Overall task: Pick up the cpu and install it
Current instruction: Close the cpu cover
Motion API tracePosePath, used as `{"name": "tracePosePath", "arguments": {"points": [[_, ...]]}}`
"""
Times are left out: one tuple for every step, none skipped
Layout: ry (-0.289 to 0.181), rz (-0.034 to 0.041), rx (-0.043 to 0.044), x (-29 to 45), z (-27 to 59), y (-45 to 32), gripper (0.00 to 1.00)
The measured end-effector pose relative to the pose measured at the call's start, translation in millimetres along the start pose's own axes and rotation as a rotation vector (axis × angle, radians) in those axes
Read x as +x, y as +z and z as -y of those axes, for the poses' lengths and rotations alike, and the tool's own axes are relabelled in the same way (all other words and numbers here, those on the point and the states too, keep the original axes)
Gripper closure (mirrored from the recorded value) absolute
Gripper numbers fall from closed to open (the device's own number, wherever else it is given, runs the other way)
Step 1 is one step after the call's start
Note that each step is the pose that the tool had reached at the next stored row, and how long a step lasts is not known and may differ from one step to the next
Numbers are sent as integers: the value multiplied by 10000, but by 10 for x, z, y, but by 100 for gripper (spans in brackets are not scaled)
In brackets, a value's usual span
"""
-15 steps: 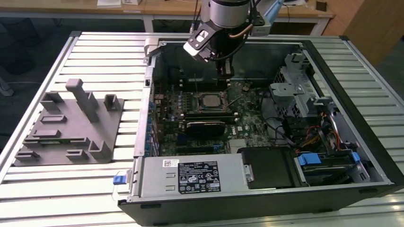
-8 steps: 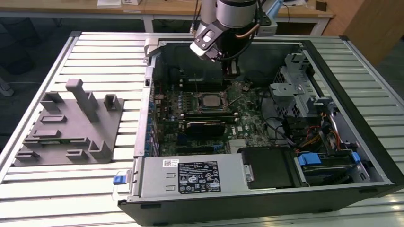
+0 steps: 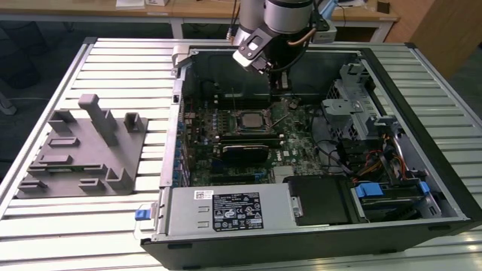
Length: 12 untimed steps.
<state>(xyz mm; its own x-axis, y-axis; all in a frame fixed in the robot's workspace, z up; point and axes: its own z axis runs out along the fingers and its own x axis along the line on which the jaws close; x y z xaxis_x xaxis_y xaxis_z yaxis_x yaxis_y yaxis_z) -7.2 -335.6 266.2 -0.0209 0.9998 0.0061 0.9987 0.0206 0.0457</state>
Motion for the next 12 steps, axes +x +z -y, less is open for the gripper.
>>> {"name": "tracePosePath", "arguments": {"points": [[0, 0, 0, 0, -14, 1, 89], [0, 0, 1, 0, -27, 1, 89], [0, 0, 1, -1, -41, 2, 89], [0, 0, 0, -1, -55, 3, 89], [-1, 0, 1, -1, -69, 3, 89], [0, 0, 1, -2, -85, 4, 89], [0, 1, 1, -2, -99, 5, 89], [0, 1, 1, -2, -113, 6, 89], [-1, 1, 1, -3, -127, 6, 89], [-1, 1, 2, -3, -142, 7, 89], [-1, 1, 2, -3, -157, 8, 89], [-1, 1, 2, -3, -172, 8, 89]]}}
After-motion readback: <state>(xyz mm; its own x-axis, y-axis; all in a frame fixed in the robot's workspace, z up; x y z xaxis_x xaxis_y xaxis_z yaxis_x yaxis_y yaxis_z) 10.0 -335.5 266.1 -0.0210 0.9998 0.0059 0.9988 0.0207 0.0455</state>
